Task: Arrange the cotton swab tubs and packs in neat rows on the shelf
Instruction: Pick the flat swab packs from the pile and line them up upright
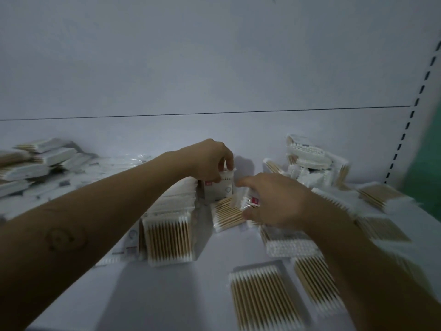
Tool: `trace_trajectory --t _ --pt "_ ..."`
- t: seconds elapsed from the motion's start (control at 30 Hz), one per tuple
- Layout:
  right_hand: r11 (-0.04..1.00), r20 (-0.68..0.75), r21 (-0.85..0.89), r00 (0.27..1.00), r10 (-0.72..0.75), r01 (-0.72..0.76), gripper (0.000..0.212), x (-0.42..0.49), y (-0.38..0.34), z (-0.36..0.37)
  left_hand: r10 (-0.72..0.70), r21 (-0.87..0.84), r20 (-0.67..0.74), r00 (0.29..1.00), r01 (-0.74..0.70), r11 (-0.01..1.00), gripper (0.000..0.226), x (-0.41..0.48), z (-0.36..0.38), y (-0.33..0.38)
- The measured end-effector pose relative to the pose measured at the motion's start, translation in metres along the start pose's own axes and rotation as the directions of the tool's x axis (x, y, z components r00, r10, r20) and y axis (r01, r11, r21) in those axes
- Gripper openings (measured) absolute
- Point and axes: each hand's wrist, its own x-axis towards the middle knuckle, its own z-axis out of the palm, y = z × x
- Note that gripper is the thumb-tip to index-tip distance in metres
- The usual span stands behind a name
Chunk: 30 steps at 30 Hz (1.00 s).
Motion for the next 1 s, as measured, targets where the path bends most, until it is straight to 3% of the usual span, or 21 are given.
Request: trace_trajectory --t 0.13,0.27,0.5,0.67,0.8,0.87,1.0 --pt "1.0 -0.007 0.022 1.0 0.006 -0.006 0.051 -0.001 0.001 -0.005 0.004 0.063 -0.038 0.999 -0.002 0.998 0.037 0.003 -0.002 -0.003" --pt "0.998 -0.102 0.054 0.994 0.031 -0.025 0.051 0.0 0.001 0.001 -0.01 0.05 -0.043 0.999 0.013 0.999 0.036 0.002 0.008 -0.006" --pt "0.955 -0.256 0.295 0.963 0.08 0.0 0.061 0.0 -0.002 0.002 -0.005 0.132 -0.063 0.998 0.014 0.991 0.039 -0.001 0.007 -0.009" --pt "0.946 -0.268 0.321 0.955 0.128 -0.036 0.065 0.0 -0.001 0.006 -0.037 -0.003 -0.132 0.99 0.037 0.999 0.036 -0.02 -0.003 -0.005" --pt "0.948 -0.312 0.312 0.935 0.168 -0.066 0.071 0.002 -0.001 0.005 -0.112 -0.29 -0.231 0.966 0.041 0.956 0.02 -0.043 -0.01 0.012" --pt "0.947 -0.343 0.313 0.923 0.177 -0.066 0.072 0.004 -0.004 0.004 -0.147 -0.39 -0.216 0.965 0.053 0.919 0.023 -0.05 -0.011 0.022" --pt "0.932 -0.417 0.362 0.891 0.178 -0.016 0.063 0.005 -0.008 0.006 -0.176 -0.389 -0.181 0.967 0.094 0.916 0.033 -0.059 -0.017 0.042"
